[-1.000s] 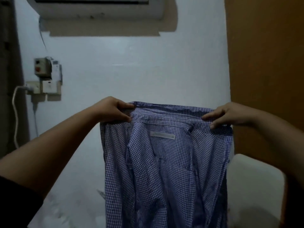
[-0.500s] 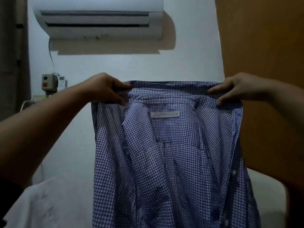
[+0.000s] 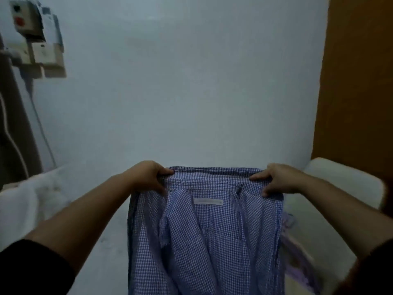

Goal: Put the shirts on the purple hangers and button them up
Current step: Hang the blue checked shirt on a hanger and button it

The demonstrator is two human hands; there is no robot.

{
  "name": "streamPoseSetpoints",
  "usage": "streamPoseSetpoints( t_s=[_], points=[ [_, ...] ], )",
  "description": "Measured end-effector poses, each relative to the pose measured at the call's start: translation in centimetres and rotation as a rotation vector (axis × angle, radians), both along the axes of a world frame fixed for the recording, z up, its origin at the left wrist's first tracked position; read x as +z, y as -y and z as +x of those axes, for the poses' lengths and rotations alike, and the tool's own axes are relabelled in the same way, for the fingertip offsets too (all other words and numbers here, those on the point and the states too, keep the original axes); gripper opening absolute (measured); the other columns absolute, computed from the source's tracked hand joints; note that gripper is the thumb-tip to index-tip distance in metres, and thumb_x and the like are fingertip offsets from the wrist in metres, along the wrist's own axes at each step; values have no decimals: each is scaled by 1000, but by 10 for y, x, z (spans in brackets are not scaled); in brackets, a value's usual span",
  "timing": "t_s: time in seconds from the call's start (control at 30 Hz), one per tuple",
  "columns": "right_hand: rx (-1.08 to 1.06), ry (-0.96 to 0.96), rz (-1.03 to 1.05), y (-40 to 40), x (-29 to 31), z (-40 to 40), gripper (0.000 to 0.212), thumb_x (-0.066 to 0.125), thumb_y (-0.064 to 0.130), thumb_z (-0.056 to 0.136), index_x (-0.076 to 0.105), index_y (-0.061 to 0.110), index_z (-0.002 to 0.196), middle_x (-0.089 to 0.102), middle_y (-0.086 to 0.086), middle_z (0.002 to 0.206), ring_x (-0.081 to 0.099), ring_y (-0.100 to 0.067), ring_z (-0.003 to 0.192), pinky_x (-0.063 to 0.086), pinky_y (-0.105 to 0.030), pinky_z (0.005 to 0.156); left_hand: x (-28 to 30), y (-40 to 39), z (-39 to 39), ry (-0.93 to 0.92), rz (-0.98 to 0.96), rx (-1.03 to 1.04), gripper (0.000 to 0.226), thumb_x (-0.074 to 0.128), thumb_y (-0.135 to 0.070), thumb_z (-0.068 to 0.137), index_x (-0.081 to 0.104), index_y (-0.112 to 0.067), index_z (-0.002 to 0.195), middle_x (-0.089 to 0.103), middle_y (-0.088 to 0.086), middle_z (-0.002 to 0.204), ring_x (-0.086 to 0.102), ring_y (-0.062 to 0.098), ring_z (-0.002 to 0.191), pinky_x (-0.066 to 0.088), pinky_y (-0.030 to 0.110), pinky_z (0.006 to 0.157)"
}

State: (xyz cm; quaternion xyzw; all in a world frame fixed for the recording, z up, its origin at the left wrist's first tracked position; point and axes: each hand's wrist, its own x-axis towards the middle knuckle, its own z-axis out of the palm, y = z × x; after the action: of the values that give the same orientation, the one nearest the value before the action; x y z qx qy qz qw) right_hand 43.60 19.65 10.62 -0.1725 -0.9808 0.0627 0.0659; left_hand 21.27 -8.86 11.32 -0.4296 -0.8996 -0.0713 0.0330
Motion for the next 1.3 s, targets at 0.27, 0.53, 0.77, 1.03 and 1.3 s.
streamPoseSetpoints(
  t_s=[0.27, 0.53, 0.77, 1.03, 1.3],
  points=[
    [-62, 159, -205, -67, -157, -89, 58, 78, 27, 74, 57, 41, 126, 54, 4, 100, 57, -19, 98, 44, -26, 83, -147, -59, -82, 270, -72, 26, 76, 69, -64, 72, 50, -32, 137, 57, -6, 136, 54, 13, 121, 40, 26, 102],
    [-94, 262, -200, -133, -266, -166, 78, 79, 41, 70, 41, 42, 138, 33, -7, 142, 41, -25, 129, 38, -31, 102, -258, -125, -158, 73, -372, -58, 108, 63, -75, 68, 12, -33, 153, 21, -1, 158, 25, 23, 142, 30, 37, 112],
    [-54, 360, -69, -163, -343, -197, 81, 74, 52, 64, 35, 53, 136, 39, -7, 121, 47, -28, 115, 41, -34, 96, -337, -147, -193, 121, -375, -102, 118, 56, -85, 57, 11, -33, 153, 12, -1, 160, 20, 25, 143, 24, 39, 115],
    [23, 149, -12, -158, -360, -184, 55, 52, 60, 58, 74, 32, 100, 64, -22, 106, 63, -43, 92, 52, -51, 80, -358, -154, -159, 65, 76, 73, 79, 19, -71, 70, 52, -40, 135, 36, -5, 151, 25, 23, 137, 11, 42, 107],
    [-201, -46, -80, -142, -351, -122, 55, 49, 43, 78, 57, 19, 128, 59, -15, 121, 54, -37, 111, 46, -46, 90, -366, -207, -66, 96, 187, -37, 74, 35, -66, 84, 50, -18, 139, 40, 5, 150, 28, 26, 141, 17, 45, 116]
  ],
)
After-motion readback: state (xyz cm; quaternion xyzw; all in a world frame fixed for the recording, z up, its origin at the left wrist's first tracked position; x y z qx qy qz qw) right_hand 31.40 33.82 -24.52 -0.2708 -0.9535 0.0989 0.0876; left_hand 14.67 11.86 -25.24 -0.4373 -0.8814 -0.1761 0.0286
